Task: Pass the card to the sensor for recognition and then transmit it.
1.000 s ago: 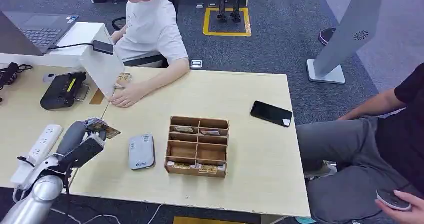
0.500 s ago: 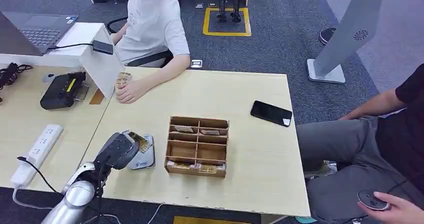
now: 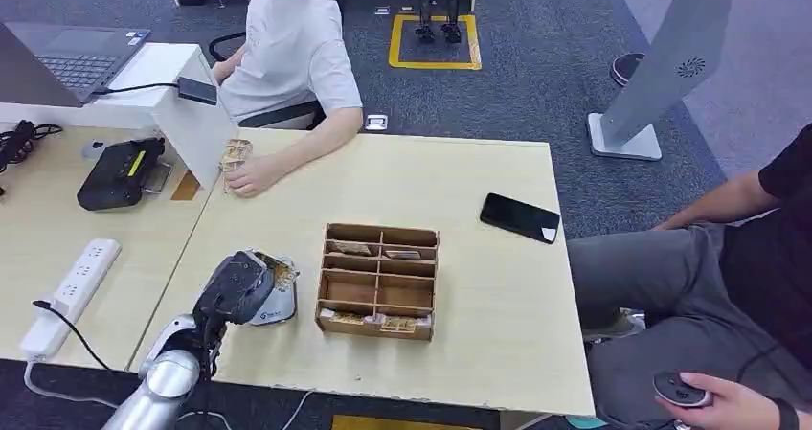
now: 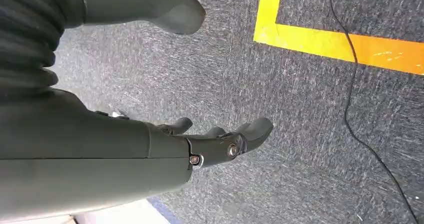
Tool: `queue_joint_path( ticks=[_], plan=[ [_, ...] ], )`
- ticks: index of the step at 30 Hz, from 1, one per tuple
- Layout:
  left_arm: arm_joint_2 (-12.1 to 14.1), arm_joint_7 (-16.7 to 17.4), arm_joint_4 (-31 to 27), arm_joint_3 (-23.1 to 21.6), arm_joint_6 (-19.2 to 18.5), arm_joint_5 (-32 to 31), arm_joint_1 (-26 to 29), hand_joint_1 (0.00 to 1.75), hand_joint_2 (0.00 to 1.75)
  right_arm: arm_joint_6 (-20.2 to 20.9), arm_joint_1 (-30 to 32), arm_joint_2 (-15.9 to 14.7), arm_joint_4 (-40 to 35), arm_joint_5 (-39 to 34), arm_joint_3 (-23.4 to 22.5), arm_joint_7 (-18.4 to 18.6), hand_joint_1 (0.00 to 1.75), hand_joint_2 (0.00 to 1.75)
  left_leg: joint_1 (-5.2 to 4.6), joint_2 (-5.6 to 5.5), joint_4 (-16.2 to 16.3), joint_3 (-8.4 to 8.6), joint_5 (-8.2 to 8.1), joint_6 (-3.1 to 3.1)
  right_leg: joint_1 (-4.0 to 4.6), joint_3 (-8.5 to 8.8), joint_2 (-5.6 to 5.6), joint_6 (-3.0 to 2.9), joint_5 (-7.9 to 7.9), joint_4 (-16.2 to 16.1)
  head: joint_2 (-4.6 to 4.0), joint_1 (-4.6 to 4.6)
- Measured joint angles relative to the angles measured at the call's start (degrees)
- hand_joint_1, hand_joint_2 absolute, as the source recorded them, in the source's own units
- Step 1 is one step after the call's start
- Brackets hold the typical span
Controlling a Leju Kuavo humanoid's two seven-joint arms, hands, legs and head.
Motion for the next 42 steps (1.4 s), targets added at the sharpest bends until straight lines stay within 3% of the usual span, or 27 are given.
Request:
queue_joint_path(
  ticks=[6,16,24,42],
  plan=[
    [-2.8,0.0,3.5,-0.4,6.5,-4.6,-1.4,1.75,1.75,-0.1,-0.2,0.1,0.0,0.2,0.0,0.2,0.00,1.75,0.00,0.00,0.0,0.00,0.00,0.00,0.00,0.01,0.00,0.02,0.02,0.0,0.02,-0.02],
    [-3.6,0.0,7.7,-0.4,7.7,-5.5,-2.4,1.75,1.75,-0.1,-0.3,0.1,0.0,0.9,0.1,0.5,0.00,1.75,0.01,0.00,0.0,-0.02,0.00,0.00,0.02,0.09,0.01,0.02,0.02,0.0,0.02,-0.02],
    [-3.8,0.8,11.4,-0.1,9.7,-10.5,-2.1,1.75,1.75,-0.3,-0.5,0.1,0.3,1.1,0.2,0.3,0.00,1.75,0.01,0.00,0.0,-0.05,0.01,0.01,0.02,0.11,0.00,0.03,0.02,0.0,0.02,-0.02],
    [-4.6,0.7,18.7,3.6,12.5,-15.3,-2.3,1.75,1.75,-0.9,-1.2,0.2,1.5,1.0,0.2,0.8,0.00,1.75,0.00,-0.03,0.0,0.11,0.02,0.03,0.02,0.28,-0.03,0.03,0.02,0.0,0.02,-0.02]
  ],
)
